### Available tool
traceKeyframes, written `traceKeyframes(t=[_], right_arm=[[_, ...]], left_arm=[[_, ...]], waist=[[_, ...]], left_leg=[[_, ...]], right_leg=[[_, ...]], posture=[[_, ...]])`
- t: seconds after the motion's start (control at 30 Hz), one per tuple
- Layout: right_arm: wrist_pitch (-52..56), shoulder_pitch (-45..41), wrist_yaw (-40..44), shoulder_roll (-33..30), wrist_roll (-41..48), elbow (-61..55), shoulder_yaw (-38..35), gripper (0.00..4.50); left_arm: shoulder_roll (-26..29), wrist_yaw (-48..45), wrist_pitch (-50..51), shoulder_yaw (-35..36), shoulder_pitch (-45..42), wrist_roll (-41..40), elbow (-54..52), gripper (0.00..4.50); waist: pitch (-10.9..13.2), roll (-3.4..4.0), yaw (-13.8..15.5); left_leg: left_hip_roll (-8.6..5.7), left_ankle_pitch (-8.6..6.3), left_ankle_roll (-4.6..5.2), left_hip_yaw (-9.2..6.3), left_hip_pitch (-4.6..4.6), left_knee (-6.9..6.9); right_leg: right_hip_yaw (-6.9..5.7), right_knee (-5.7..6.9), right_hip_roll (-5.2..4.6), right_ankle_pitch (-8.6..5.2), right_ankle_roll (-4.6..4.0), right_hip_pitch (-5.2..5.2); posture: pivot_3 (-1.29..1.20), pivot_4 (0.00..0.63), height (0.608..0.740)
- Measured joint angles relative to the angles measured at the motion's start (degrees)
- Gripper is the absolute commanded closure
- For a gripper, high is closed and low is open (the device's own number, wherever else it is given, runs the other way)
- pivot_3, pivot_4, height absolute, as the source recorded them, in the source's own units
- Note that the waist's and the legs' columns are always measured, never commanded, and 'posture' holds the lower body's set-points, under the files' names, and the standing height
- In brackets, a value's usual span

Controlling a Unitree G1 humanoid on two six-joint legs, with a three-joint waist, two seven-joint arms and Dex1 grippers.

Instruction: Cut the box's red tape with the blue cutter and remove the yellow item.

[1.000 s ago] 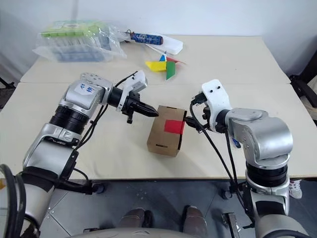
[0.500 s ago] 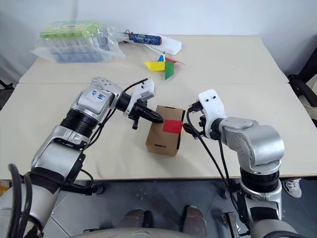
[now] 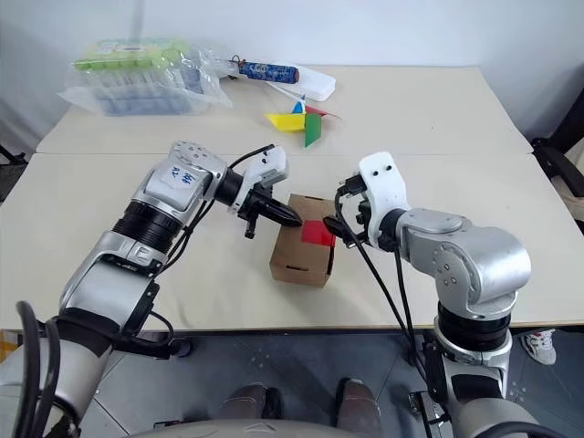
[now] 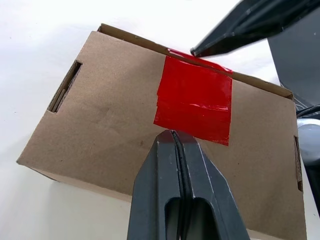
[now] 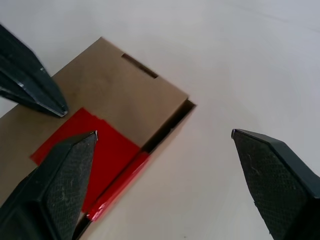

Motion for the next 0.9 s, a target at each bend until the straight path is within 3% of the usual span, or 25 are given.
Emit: traceKeyframes(t=[0.53, 0.9], right_arm=[[-1.23, 4.78, -1.3, -6.85, 8.2, -0.35, 0.03, 0.02], [-0.54, 8.3, -2.98, -9.6, 8.47, 1.69, 0.75, 0.02]], left_arm=[[-0.24, -0.11, 0.03, 0.05, 0.08, 0.38, -0.27, 4.5], [0.49, -0.16, 1.31, 0.49, 1.82, 0.48, -3.03, 4.5]], waist=[[-0.04, -0.05, 0.11], [-0.13, -0.16, 0.12]], left_leg=[[0.01, -0.01, 0.01, -0.02, 0.07, 0.01], [0.03, -0.01, 0.03, -0.03, 0.13, 0.02]], right_leg=[[0.0, -0.01, 0.0, 0.0, 0.0, 0.1], [0.01, -0.02, 0.0, 0.0, 0.0, 0.15]], posture=[[0.0, 0.15, 0.74], [0.0, 0.15, 0.74]])
